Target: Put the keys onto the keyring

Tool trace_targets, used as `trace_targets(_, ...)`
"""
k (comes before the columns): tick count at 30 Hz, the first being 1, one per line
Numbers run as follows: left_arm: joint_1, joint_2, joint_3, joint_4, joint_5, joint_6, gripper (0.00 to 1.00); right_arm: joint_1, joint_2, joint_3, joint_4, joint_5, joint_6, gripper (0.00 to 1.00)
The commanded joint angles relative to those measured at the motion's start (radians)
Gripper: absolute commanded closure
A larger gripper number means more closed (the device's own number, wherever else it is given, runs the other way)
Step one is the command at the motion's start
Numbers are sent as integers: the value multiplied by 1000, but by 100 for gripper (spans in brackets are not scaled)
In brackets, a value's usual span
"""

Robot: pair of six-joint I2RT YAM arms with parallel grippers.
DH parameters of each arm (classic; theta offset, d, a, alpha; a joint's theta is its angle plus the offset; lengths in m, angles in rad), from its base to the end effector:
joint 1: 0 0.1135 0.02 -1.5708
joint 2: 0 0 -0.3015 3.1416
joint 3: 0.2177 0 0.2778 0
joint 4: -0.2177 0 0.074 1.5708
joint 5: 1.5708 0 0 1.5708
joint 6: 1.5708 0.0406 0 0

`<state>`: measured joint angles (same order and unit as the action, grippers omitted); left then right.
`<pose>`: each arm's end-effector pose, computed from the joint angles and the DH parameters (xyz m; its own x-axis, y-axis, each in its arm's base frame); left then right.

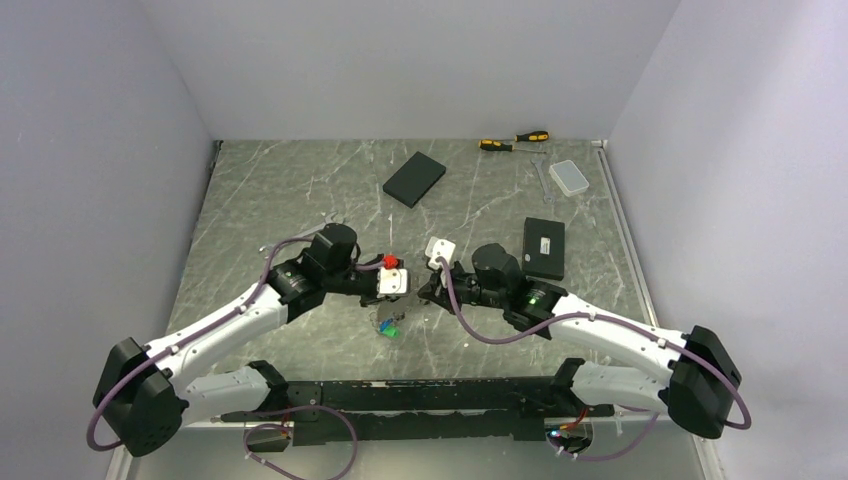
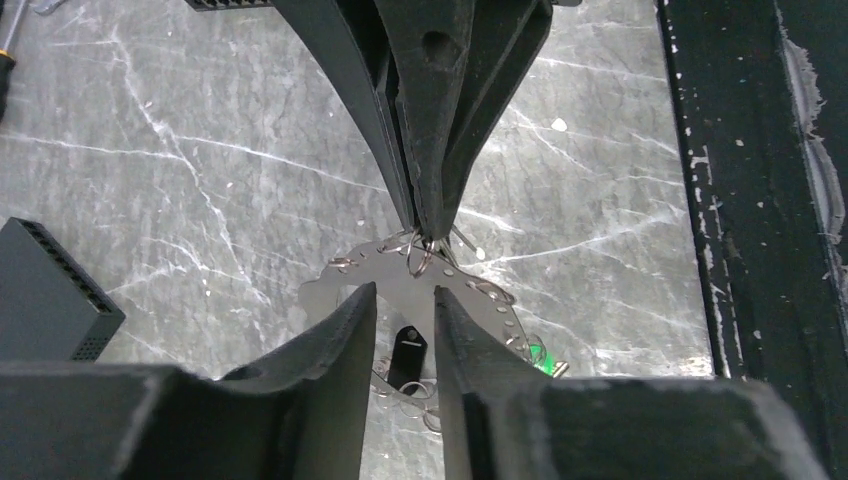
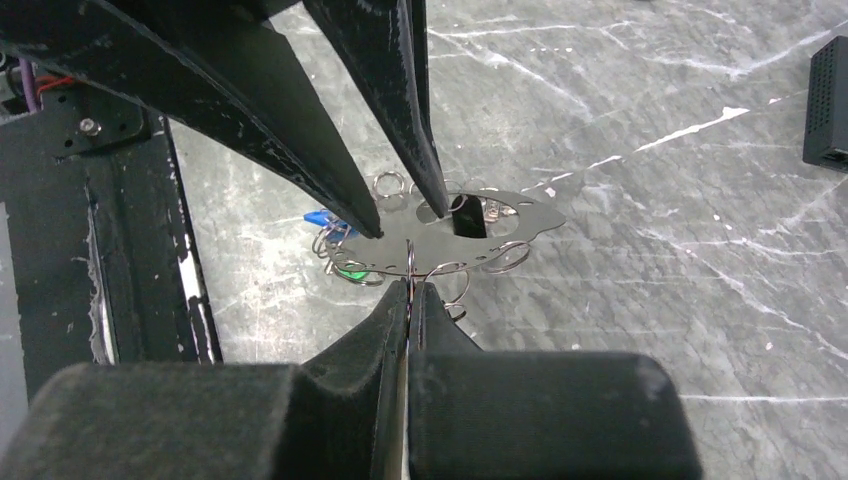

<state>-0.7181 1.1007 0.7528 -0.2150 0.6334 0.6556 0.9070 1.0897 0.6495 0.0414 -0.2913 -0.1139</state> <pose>0.1718 -0.1820 0.2893 0.2346 0.4476 -0.8629 0.9642 0.0060 0.2652 0.1482 0.2084 0.2756 -0.1334 -0.3473 -0.9282 -0.9388 0.3445 0.0061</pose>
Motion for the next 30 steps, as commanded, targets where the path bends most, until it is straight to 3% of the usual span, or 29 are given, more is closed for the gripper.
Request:
trace_targets(1,5,-25,57,-57,68,47,64,7,-36,52,-27,-40,-61,100)
trace_targets(8,5,22,90,-70,142,54,60,22,-34,78,-74,-52,-79,100)
trace_targets(22,4,99,112,-58,209,39,69,30,-47,78,-65,-36,-81,100)
trace_targets(29,4,130,114,-45,236,22,82,30,-60,68,-46,-43,-73,100)
trace_targets(30,3,132,114,-40,240,20,87,30,-60,67,-46,-45,-72,100)
